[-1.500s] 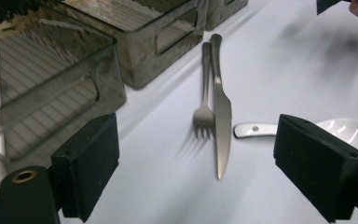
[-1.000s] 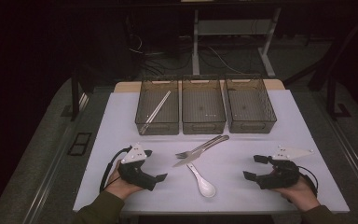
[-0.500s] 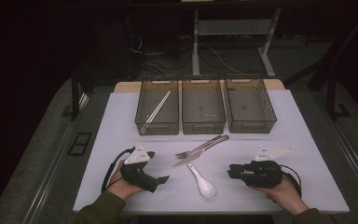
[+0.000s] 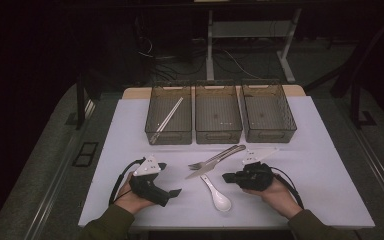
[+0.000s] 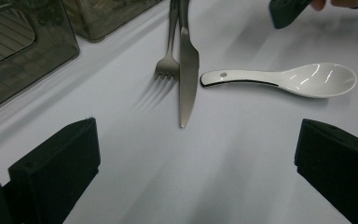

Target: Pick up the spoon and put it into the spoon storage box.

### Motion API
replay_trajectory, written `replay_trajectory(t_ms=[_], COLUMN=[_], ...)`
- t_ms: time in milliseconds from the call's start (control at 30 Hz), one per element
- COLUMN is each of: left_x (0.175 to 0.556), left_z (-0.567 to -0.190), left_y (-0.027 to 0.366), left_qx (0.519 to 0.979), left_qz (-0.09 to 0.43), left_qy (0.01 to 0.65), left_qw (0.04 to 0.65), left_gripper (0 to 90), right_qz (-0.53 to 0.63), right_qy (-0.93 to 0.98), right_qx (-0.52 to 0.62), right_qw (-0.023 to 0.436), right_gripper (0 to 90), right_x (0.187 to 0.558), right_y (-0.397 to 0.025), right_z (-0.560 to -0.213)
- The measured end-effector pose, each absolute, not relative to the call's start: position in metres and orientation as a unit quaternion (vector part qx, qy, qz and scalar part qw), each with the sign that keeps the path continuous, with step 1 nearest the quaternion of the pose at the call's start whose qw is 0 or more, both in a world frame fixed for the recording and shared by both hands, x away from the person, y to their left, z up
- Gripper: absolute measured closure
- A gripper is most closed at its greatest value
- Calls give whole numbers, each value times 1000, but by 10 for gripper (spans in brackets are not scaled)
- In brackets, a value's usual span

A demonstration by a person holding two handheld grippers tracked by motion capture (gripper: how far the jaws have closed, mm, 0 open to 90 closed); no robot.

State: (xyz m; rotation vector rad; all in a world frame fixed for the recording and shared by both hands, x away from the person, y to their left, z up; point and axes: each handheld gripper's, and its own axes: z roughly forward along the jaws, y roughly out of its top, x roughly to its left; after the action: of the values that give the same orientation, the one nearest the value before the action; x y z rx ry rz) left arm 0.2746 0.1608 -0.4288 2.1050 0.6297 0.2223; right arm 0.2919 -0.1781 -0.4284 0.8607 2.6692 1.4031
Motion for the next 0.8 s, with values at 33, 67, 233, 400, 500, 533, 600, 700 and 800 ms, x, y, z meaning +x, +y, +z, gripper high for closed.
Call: replay_trajectory(t_ms=[33,67,233,400,500,533,600,700,800], left_x=[274,275,275,275,275,275,275,275,275], left_z=[-429,-429,-429,-429,-429,-429,-429,-429,-429], left_y=[161,161,161,161,161,161,161,161,161], left_qx=[851,852,852,853,852,852,853,853,853], left_qz=[88,88,88,86,85,85,85,84,84], left_qy=[256,256,255,254,254,255,255,255,255], left_qw=[450,449,449,449,449,449,448,448,447], left_gripper=[0,0,0,0,0,0,0,0,0], right_qz=[445,443,434,426,418,416,410,407,408], right_qy=[852,853,857,861,865,866,869,872,874], right_qx=[276,275,276,277,278,279,278,273,264], right_qw=[3,1,-1,-5,-2,-3,0,-4,-11], right_gripper=[896,895,895,896,896,896,896,896,896], right_x=[294,297,311,322,326,327,328,327,325], right_y=[-174,-171,-154,-139,-132,-130,-127,-122,-118], right_z=[-429,-431,-438,-445,-448,-449,-451,-452,-452])
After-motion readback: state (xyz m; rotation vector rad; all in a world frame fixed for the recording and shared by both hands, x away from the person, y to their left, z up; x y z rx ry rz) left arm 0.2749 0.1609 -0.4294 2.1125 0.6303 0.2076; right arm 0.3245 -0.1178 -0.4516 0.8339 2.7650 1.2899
